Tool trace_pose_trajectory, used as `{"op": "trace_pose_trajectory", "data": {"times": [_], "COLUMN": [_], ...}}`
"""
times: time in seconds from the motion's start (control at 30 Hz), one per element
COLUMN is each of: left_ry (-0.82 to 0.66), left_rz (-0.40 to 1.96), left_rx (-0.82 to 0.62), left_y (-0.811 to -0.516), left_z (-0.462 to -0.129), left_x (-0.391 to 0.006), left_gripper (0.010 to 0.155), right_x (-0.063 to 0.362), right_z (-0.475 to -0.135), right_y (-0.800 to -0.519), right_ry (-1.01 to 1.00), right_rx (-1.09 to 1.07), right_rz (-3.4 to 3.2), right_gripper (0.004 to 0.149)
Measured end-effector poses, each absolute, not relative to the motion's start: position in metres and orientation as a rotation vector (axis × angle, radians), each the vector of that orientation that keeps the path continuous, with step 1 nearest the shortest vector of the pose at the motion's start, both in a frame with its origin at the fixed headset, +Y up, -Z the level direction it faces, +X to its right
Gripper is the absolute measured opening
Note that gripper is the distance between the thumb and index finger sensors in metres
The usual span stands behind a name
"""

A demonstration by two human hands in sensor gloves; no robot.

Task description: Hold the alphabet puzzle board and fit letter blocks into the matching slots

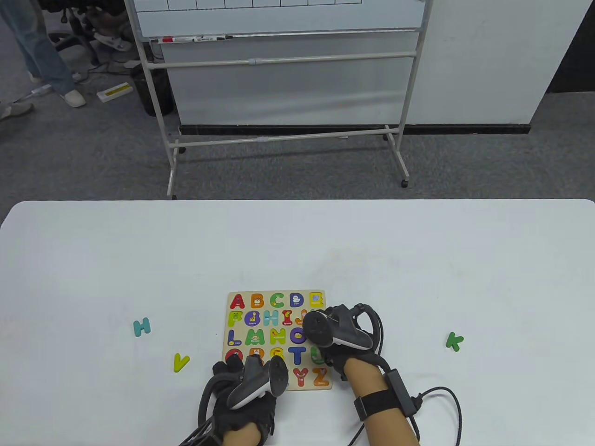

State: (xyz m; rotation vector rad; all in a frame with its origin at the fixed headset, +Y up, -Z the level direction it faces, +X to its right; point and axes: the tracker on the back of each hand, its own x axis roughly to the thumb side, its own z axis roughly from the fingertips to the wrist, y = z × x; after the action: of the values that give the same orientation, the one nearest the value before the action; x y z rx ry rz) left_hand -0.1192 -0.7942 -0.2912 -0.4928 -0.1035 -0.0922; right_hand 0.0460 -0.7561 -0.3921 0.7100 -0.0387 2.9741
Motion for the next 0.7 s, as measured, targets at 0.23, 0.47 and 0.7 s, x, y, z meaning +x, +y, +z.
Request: {"op": "trace_pose_trajectory", "data": {"times": [0.23,0.47,0.7], "left_ry": [-0.104,-0.105,-0.108], "left_rz": [-0.099,-0.089,-0.090], "left_rx": [-0.491,-0.497,-0.502], "left_y": [-0.794,-0.793,-0.793], "left_z": [-0.291,-0.292,-0.292], "left_x": [-0.119,-0.120,-0.119], "left_gripper": [0.079,0.079,0.080], "right_x": [0.057,0.113,0.187], "right_z": [-0.394,-0.390,-0.384], "right_y": [-0.740,-0.698,-0.701], "right_ry": [0.155,-0.096,0.037], "right_rx": [0.638,0.405,0.006], "right_rz": [2.916,2.960,3.026], "right_gripper": [0.044,0.052,0.062]}}
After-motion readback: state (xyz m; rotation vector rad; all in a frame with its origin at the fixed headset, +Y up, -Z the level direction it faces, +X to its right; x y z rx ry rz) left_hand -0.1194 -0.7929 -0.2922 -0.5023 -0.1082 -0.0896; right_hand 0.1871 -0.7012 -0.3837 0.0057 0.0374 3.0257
